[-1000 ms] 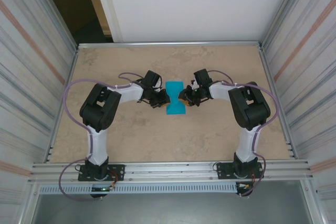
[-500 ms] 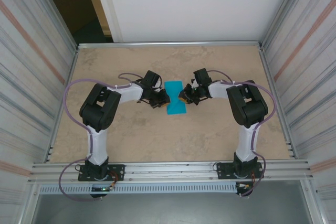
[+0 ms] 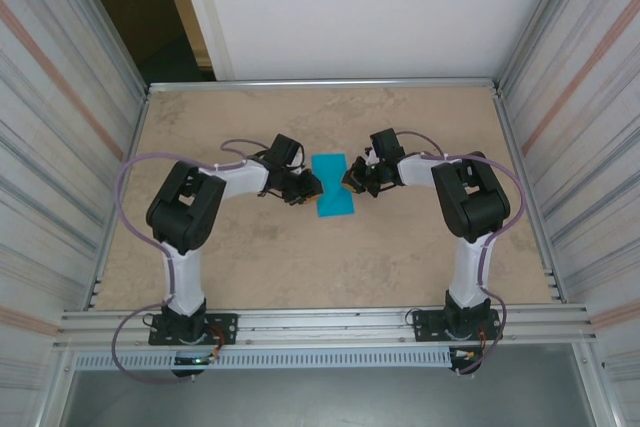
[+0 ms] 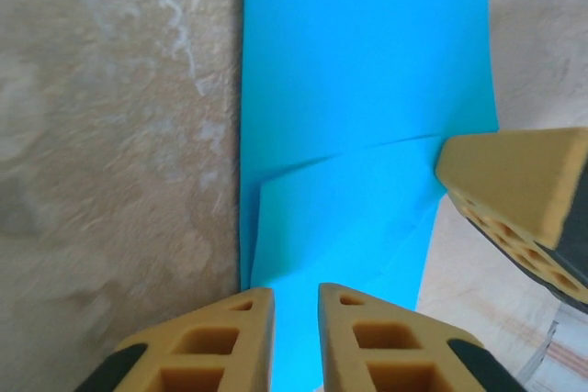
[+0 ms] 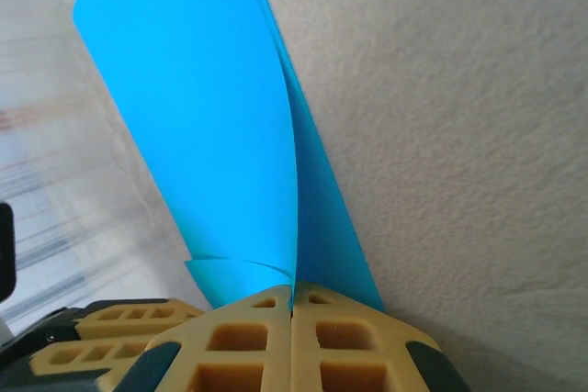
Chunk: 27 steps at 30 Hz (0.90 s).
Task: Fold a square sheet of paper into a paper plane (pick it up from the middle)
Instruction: Turn over the paper at the center of the table.
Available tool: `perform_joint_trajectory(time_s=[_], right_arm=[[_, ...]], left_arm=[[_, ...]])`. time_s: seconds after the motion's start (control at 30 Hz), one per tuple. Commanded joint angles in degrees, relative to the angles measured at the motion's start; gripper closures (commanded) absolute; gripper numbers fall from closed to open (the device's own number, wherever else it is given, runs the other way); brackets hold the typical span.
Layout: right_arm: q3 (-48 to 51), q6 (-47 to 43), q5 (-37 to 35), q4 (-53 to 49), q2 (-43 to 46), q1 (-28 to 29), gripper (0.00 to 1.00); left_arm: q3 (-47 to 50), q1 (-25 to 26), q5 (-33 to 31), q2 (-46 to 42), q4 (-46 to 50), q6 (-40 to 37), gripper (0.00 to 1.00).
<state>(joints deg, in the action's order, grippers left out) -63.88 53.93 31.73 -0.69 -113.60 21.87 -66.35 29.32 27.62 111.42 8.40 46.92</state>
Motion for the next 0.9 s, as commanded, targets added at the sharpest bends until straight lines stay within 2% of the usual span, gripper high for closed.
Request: perform_joint_trajectory(time_s=[0.0, 0.1, 0.23, 0.4, 0.47, 0.57, 0.7, 0.87], right_arm=[[0.9, -1.1, 1.3, 3.4, 4.3, -0.6, 0.98], [1.7, -2.1, 2.7, 6.0, 8.0, -0.9, 0.98], [1.5, -2.5, 5.8, 8.3, 12.5, -1.3, 0.98], [1.0, 0.7, 10.6, 12.7, 16.7, -2.0, 0.98], [0.6, 2.4, 12.2, 14.5, 17.8, -2.2, 0.98], [-0.1, 4.6, 13.7, 16.4, 19.0, -2.4, 0.98], [-0.6, 7.1, 15.4, 18.5, 20.1, -2.8, 0.97], [0.0, 11.1, 17.4, 22.7, 20.5, -3.3, 0.96]], left_arm=[[2.6, -1.9, 0.8, -7.7, -4.2, 0.9, 0.73], [6.6, -3.7, 2.7, -12.1, -9.1, 2.3, 0.62], [11.6, -5.9, 6.7, -17.4, -17.8, 5.5, 0.42], [15.6, -5.9, 9.8, -21.9, -27.8, 10.0, 0.13], [17.0, -5.9, 11.2, -22.6, -32.5, 12.6, 0.07], [18.0, -5.6, 13.0, -23.1, -37.6, 15.1, 0.02], [18.1, -4.8, 14.6, -23.7, -42.0, 16.2, 0.01], [16.3, -3.9, 16.7, -22.9, -43.1, 16.9, 0.02]])
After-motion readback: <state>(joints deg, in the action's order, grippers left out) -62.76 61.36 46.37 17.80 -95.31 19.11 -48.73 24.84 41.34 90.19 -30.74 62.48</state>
